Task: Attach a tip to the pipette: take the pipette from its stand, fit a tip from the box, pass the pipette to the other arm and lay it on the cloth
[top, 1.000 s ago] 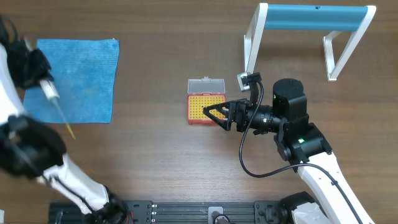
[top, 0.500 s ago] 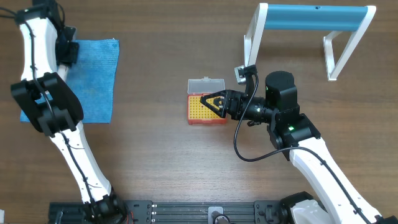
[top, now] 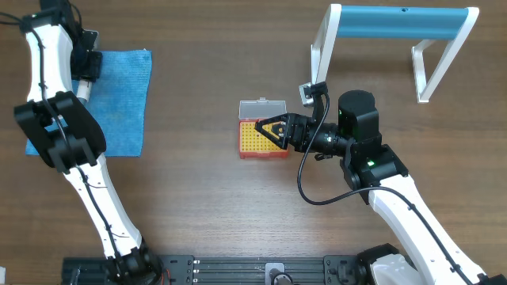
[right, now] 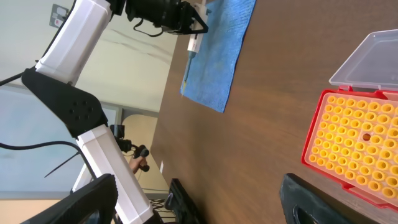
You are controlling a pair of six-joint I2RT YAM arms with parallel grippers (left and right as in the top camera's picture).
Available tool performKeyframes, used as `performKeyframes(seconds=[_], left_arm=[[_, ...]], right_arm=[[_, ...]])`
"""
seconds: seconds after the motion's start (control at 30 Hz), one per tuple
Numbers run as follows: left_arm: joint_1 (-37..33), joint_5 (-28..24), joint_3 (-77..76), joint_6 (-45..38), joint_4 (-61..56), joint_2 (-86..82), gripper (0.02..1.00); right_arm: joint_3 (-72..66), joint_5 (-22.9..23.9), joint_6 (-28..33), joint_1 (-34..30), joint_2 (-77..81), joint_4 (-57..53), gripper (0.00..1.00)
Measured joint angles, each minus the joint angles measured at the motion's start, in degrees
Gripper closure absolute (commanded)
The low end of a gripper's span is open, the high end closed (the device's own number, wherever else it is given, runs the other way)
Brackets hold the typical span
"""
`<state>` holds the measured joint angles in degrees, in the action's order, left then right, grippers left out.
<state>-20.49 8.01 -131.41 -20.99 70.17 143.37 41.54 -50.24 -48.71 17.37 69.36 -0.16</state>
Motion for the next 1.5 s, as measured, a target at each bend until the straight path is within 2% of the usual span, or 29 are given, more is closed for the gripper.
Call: performKeyframes(seconds=[0.6, 0.63, 0.7, 0.73, 0.9, 0.93, 0.97, 1.0, 1.07, 1.1, 1.13, 1.2, 1.23, 1.37, 1.5], left_arm=[[-0.48, -2.08, 0.00, 1.79, 0.02, 1.33, 0.991], [-0.48, -2.08, 0.00, 1.77, 0.04, 1.33, 0.952], [-0.48, -2.08, 0.00, 1.77, 0.04, 1.33, 0.676], [-0.48, -2.08, 0.00, 1.79, 0.02, 1.36, 0.588], [-0.48, -2.10, 0.00, 2.27, 0.68, 1.36, 0.575], [-0.48, -2.08, 0.00, 2.27, 1.09, 1.36, 0.503], [-0.48, -2.10, 0.00, 2.27, 1.44, 1.36, 0.244], [-0.48, -2.10, 0.00, 2.47, 2.25, 1.36, 0.209], [-0.48, -2.10, -0.28, 2.62, 5.97, 1.36, 0.198], [-0.48, -2.03, -0.74, 2.67, 9.29, 1.36, 0.163], [-0.48, -2.01, -1.51, 2.71, 12.68, 1.36, 0.163], [-0.48, -1.84, -3.56, 3.39, 18.12, 1.33, 0.159], [-0.48, -1.84, -5.22, 3.91, 21.09, 1.29, 0.156], [-0.46, -4.63, -9.60, 5.03, 25.35, -3.02, 0.152], [-0.42, -8.48, -10.25, 5.97, 26.77, -13.27, 0.152]], right_arm=[[0.00, 0.00, -0.13, -0.02, 0.00, 0.00, 0.156], [0.00, 0.00, -0.13, -0.02, 0.00, 0.00, 0.154], [0.00, 0.00, -0.13, -0.02, 0.00, 0.00, 0.156], [0.00, 0.00, -0.13, 0.00, 0.00, 0.00, 0.156], [0.00, 0.00, -0.13, 0.00, 0.00, 0.00, 0.156], [0.00, 0.00, -0.13, 0.00, 0.00, 0.00, 0.156], [0.00, 0.00, -0.13, -0.02, 0.00, 0.00, 0.156], [0.00, 0.00, -0.13, -0.02, 0.00, 0.00, 0.156], [0.00, 0.00, -0.24, 0.00, 0.00, 0.00, 0.156], [0.00, 0.00, -0.57, -0.02, 0.00, 0.13, 0.156], [0.00, 0.00, -1.01, -0.02, 0.00, 0.61, 0.102], [0.00, 0.00, -1.64, -0.02, 0.02, 2.01, 0.069], [0.00, -0.02, -1.79, -0.09, 0.02, 2.99, 0.007], [0.00, 0.00, -0.63, -3.63, -0.87, 6.80, 0.029], [0.07, 0.50, 4.66, -9.16, -5.29, 0.13, 0.029]])
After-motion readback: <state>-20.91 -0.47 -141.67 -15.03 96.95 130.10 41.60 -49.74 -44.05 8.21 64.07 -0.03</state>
